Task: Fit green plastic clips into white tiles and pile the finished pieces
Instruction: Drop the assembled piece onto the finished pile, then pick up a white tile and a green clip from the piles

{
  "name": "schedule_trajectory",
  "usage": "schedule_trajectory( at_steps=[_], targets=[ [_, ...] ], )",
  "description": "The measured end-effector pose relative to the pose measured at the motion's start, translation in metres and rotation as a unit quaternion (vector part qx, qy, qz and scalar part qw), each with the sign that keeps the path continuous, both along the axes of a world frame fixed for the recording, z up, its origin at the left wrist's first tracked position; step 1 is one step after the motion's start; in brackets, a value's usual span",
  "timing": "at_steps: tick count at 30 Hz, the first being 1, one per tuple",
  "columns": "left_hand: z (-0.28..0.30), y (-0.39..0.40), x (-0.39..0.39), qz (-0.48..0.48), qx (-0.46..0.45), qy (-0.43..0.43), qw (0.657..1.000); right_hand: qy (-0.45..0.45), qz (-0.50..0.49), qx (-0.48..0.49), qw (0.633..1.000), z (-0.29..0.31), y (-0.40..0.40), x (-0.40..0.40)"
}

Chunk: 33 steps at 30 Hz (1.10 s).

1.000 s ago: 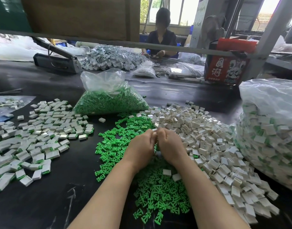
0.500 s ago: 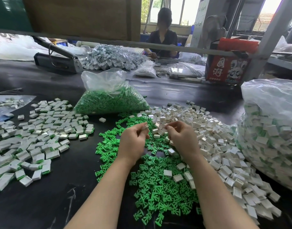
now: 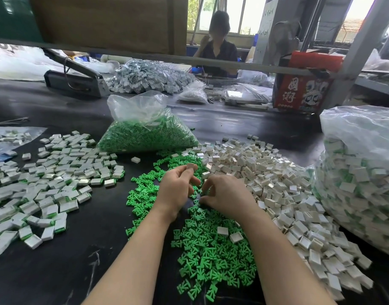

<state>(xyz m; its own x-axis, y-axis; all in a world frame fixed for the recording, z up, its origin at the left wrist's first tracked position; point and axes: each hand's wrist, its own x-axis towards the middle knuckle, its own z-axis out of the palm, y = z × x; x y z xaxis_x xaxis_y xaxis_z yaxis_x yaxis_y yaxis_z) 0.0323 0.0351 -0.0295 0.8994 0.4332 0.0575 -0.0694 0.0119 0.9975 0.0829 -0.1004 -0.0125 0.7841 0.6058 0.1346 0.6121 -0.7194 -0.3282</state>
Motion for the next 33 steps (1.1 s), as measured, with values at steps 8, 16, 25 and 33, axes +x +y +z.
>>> schedule_trajectory(
  at_steps=[8, 16, 25, 33],
  targets=[
    [0.001, -0.002, -0.005, -0.046, -0.021, -0.057, 0.997, -0.029, -0.009, 0.012, 0.999, -0.005, 0.001, 0.001],
    [-0.008, 0.001, 0.0, 0.037, 0.179, -0.06, 0.981, 0.116, -0.037, 0.285, 0.951, 0.002, 0.003, 0.001],
    [-0.002, 0.009, -0.002, -0.007, 0.095, -0.032, 0.995, 0.167, -0.019, 0.337, 0.926, 0.002, 0.0, 0.003],
    [-0.006, 0.015, 0.002, 0.051, -0.03, -0.07, 0.996, -0.013, 0.023, -0.027, 0.999, -0.006, 0.005, -0.003]
  ],
)
